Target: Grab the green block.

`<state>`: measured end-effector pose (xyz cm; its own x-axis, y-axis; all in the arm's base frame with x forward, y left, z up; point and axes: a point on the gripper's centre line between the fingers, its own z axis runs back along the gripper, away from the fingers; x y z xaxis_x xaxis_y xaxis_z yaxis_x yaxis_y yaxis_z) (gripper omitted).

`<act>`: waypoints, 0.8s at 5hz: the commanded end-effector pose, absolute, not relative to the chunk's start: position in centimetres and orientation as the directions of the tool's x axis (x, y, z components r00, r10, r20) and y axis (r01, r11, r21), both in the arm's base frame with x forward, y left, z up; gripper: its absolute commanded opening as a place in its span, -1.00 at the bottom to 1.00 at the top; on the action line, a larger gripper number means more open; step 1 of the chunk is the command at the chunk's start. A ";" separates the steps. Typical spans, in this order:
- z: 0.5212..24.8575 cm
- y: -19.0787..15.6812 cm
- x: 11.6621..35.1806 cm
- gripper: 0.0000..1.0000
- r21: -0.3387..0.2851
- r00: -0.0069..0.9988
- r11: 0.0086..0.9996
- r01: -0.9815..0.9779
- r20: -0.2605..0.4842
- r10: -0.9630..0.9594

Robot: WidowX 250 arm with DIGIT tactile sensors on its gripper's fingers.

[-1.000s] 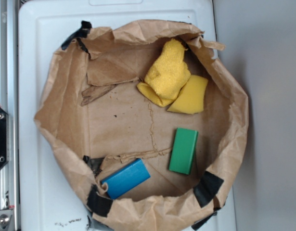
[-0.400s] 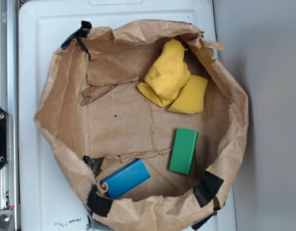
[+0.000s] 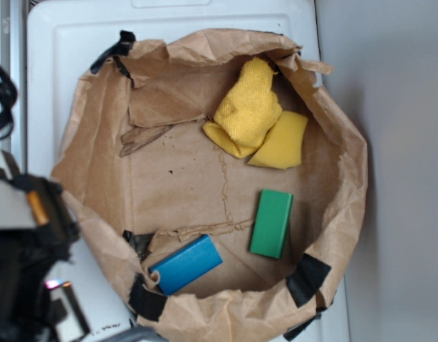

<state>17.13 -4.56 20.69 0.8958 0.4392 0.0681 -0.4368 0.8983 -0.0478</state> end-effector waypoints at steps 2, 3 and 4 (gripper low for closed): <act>20.1 -3.4 19.4 1.00 -0.110 0.773 0.779 -0.617 0.103 0.626; 20.1 -3.4 19.4 1.00 -0.110 0.773 0.779 -0.617 0.103 0.626; 18.1 -3.1 20.5 1.00 -0.052 0.675 0.680 -0.731 0.085 0.733</act>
<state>20.30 -3.52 17.28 0.6855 0.7251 0.0655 -0.7255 0.6879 -0.0228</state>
